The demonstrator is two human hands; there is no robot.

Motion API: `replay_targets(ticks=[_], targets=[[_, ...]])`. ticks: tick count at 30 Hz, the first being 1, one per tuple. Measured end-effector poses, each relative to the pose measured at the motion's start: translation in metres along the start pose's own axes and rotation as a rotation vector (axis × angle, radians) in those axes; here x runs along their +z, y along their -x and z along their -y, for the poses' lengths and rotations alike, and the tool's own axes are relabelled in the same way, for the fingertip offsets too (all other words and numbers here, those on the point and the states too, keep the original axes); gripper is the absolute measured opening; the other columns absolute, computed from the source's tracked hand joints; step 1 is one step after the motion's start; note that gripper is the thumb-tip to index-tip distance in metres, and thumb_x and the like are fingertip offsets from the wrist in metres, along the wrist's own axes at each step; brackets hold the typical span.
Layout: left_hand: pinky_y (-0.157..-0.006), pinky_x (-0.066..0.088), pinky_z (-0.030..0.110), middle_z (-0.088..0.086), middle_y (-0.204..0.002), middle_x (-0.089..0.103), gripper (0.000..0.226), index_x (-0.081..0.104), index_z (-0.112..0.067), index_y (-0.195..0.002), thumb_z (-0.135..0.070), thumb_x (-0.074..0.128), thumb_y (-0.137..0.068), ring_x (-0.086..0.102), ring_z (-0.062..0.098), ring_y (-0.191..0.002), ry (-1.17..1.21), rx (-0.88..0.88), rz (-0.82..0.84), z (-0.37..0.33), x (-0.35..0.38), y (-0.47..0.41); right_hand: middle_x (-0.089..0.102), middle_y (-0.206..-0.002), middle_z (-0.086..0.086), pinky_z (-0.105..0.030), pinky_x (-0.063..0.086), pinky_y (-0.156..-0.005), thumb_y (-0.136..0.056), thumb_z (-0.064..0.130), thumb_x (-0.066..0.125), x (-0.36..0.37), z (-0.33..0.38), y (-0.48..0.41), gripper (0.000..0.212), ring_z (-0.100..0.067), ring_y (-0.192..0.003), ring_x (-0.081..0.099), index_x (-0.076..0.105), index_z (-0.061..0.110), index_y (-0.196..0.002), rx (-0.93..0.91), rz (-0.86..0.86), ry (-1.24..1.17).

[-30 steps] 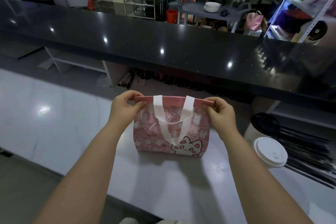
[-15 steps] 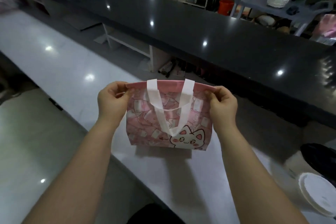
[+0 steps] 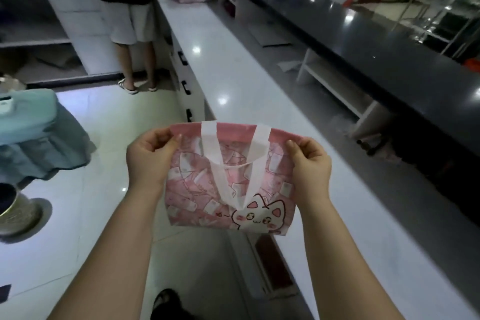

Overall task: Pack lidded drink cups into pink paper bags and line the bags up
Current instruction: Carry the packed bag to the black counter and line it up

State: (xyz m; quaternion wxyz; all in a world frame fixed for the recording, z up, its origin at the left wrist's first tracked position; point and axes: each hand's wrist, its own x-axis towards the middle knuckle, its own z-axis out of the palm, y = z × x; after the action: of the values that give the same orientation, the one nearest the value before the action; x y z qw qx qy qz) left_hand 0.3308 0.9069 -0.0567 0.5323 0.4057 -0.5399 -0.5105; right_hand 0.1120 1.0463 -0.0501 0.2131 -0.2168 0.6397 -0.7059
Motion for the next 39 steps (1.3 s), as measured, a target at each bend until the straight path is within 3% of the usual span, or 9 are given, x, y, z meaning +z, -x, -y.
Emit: replay_targets(ticks=[5, 10, 14, 18, 23, 28, 32, 35, 39], targets=[[-0.064, 0.054, 0.023, -0.003, -0.082, 0.075, 0.018, 0.074, -0.028, -0.081, -0.011, 0.079, -0.078, 0.07, 0.013, -0.077, -0.064, -0.067, -0.085, 0.014, -0.111, -0.093, 0.071, -0.078, -0.001, -0.038, 0.058, -0.069, -0.094, 0.015, 0.06, 0.144, -0.012, -0.008, 0.023, -0.019, -0.072, 0.066, 0.07, 0.025, -0.076, 0.011, 0.154, 0.049], [-0.057, 0.05, 0.016, -0.01, -0.073, 0.074, 0.018, 0.074, -0.029, -0.076, -0.013, 0.079, -0.078, 0.068, 0.008, -0.07, -0.094, -0.127, -0.156, 0.041, -0.193, -0.163, 0.069, -0.071, 0.009, -0.023, 0.053, -0.06, -0.096, 0.015, 0.057, 0.266, -0.037, -0.02, 0.019, -0.007, -0.067, 0.063, 0.068, 0.022, -0.082, -0.022, 0.246, 0.104], [-0.058, 0.05, 0.011, -0.015, -0.073, 0.073, 0.027, 0.074, -0.039, -0.07, -0.014, 0.08, -0.078, 0.067, -0.001, -0.067, -0.102, -0.145, -0.213, 0.06, -0.228, -0.201, 0.066, -0.069, 0.014, -0.019, 0.051, -0.058, -0.096, 0.018, 0.058, 0.327, -0.062, -0.026, 0.017, -0.002, -0.064, 0.061, 0.066, 0.022, -0.082, 0.012, 0.238, 0.134], [-0.057, 0.048, 0.009, -0.017, -0.07, 0.072, 0.02, 0.071, -0.033, -0.075, -0.015, 0.08, -0.079, 0.066, -0.003, -0.065, -0.116, -0.208, -0.28, 0.086, -0.246, -0.225, 0.068, -0.073, 0.012, -0.023, 0.056, -0.06, -0.097, 0.024, 0.057, 0.364, -0.081, -0.037, 0.018, -0.006, -0.066, 0.064, 0.066, 0.026, -0.082, 0.067, 0.309, 0.207], [-0.061, 0.052, 0.014, -0.017, -0.072, 0.071, 0.02, 0.07, -0.033, -0.076, -0.015, 0.077, -0.081, 0.067, -0.001, -0.068, -0.178, -0.251, -0.299, 0.11, -0.259, -0.264, 0.066, -0.075, 0.008, -0.035, 0.057, -0.066, -0.097, 0.024, 0.056, 0.406, -0.096, -0.071, 0.027, -0.014, -0.07, 0.063, 0.066, 0.033, -0.074, 0.081, 0.408, 0.288], [-0.073, 0.054, 0.022, -0.019, -0.076, 0.072, 0.029, 0.072, -0.042, -0.071, -0.015, 0.081, -0.077, 0.067, -0.001, -0.075, -0.231, -0.222, -0.312, 0.124, -0.252, -0.324, 0.065, -0.072, 0.01, -0.03, 0.054, -0.065, -0.098, 0.023, 0.054, 0.46, -0.116, -0.134, 0.017, -0.006, -0.066, 0.059, 0.064, 0.02, -0.084, 0.061, 0.378, 0.292], [-0.061, 0.052, 0.014, -0.013, -0.077, 0.074, 0.026, 0.075, -0.038, -0.077, -0.013, 0.08, -0.077, 0.068, 0.0, -0.069, -0.185, -0.182, -0.317, 0.125, -0.234, -0.397, 0.066, -0.07, 0.014, -0.021, 0.053, -0.059, -0.099, 0.023, 0.054, 0.509, -0.119, -0.209, 0.018, -0.002, -0.065, 0.061, 0.063, 0.022, -0.084, 0.034, 0.433, 0.251], [-0.052, 0.048, 0.013, -0.013, -0.072, 0.073, 0.023, 0.074, -0.03, -0.076, -0.008, 0.078, -0.078, 0.066, -0.001, -0.063, -0.133, -0.174, -0.303, 0.113, -0.198, -0.474, 0.066, -0.074, 0.008, -0.024, 0.053, -0.061, -0.099, 0.019, 0.053, 0.545, -0.101, -0.285, 0.016, -0.005, -0.067, 0.061, 0.065, 0.015, -0.089, -0.006, 0.436, 0.206], [-0.075, 0.057, 0.028, -0.007, -0.08, 0.074, 0.03, 0.075, -0.033, -0.076, -0.003, 0.077, -0.078, 0.069, 0.012, -0.079, -0.198, -0.058, -0.218, 0.086, -0.148, -0.58, 0.066, -0.073, 0.009, -0.024, 0.052, -0.061, -0.097, 0.021, 0.054, 0.584, -0.072, -0.391, 0.019, -0.008, -0.068, 0.061, 0.065, 0.022, -0.082, -0.089, 0.408, 0.142]])
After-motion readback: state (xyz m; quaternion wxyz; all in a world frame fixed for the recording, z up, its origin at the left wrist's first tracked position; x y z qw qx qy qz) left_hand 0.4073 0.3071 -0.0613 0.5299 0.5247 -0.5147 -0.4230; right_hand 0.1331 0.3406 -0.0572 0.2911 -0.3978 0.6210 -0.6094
